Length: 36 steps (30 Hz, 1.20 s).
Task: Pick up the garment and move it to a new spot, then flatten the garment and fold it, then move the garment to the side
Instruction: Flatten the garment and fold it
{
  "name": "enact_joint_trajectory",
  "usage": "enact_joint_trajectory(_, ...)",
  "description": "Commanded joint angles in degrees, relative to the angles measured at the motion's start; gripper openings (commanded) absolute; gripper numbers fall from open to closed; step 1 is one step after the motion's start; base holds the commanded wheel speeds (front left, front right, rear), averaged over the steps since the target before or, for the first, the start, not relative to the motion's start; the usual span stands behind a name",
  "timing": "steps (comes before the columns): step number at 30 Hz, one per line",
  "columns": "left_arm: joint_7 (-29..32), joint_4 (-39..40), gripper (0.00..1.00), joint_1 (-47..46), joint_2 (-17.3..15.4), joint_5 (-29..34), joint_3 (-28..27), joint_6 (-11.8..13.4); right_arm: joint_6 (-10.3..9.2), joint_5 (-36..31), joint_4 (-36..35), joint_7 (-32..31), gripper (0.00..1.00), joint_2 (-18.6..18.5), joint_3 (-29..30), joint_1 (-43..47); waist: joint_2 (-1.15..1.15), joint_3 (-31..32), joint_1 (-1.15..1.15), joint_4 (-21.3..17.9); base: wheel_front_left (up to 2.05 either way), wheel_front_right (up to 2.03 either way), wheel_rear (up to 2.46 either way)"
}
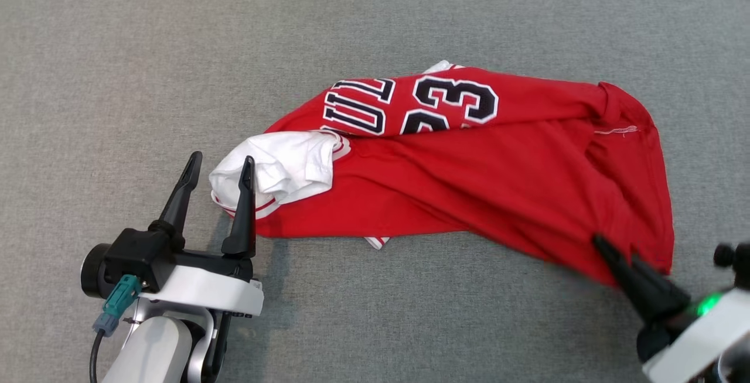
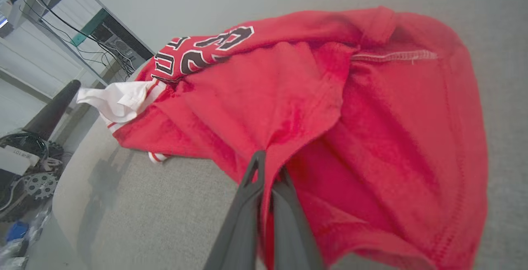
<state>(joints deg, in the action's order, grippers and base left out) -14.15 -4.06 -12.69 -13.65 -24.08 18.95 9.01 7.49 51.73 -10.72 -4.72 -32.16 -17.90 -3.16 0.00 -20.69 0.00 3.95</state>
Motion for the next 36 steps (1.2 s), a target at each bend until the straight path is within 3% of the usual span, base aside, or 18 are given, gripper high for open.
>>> enact_joint_trajectory(1, 0.3, 0.4, 1.0, 0.2, -0.5, 0.4, -0.1, 0.2, 0.01, 0.8, -0.4, -0.3, 0.0, -0.2, -0.1, 2.4, 0.0, 0.1, 0.0, -0.4, 0.0, 0.0, 0.0)
enact_joint_trajectory(10, 1.3, 1.1, 1.0, 0.5, -1.4, 0.2, 0.1, 0.7, 0.01, 1.3, 6.8, 2.1, 0.0, 1.3, -5.3, 5.7, 0.0, 1.1, 0.0, -1.4, 0.0, 0.0, 0.0)
enact_joint_trajectory(11, 1.4, 1.2, 1.0, 0.5, -1.4, 0.2, 0.1, 0.7, 0.01, 1.4, 7.7, 2.7, 0.33, 1.7, -6.0, 5.3, 0.0, 1.2, 0.0, -1.4, 0.0, 0.0, 0.0)
enact_joint_trajectory(12, 1.5, 1.3, 1.0, 0.6, -1.5, 0.2, 0.2, 0.7, 0.01, 1.1, 8.9, 2.9, 0.89, 1.7, -6.8, 5.0, 0.0, 1.3, 0.0, -1.4, 0.0, 0.0, 0.0)
enact_joint_trajectory(13, 1.7, 1.4, 1.0, 0.6, -1.6, 0.2, 0.2, 0.8, 0.01, 0.7, 9.7, 3.3, 1.0, 1.7, -7.3, 4.7, 0.0, 1.5, 0.0, -1.4, 0.0, 0.0, 0.0)
enact_joint_trajectory(21, 2.1, 2.1, 1.0, 1.9, -2.4, -0.2, -0.5, 1.8, 0.03, -1.3, 10.3, 5.4, 1.0, 0.0, -5.3, 4.5, 0.0, 2.9, 0.0, -2.1, 0.0, 0.0, 0.0)
enact_joint_trajectory(27, 2.2, 2.8, 1.0, 3.2, -2.9, -0.6, -1.3, 3.0, 0.01, -5.0, 6.3, 7.0, 1.0, -0.4, 4.5, 6.0, 0.0, 4.8, 0.0, -2.7, 0.0, 0.0, 0.0)
enact_joint_trajectory(30, 2.1, 3.2, 1.0, 4.0, -3.0, -0.7, -1.7, 3.6, 0.0, -12.2, 5.7, 9.8, 1.0, 2.4, 13.0, 5.5, 0.0, 5.8, 0.0, -2.8, 0.0, 0.0, 0.0)
enact_joint_trajectory(36, 2.1, 3.1, 1.0, 5.1, -3.3, -1.2, -2.0, 4.0, 0.01, -24.5, 1.6, 11.3, 1.0, 14.4, 18.0, 2.3, 0.0, 8.8, 0.0, -2.3, 0.0, 0.0, 0.0)
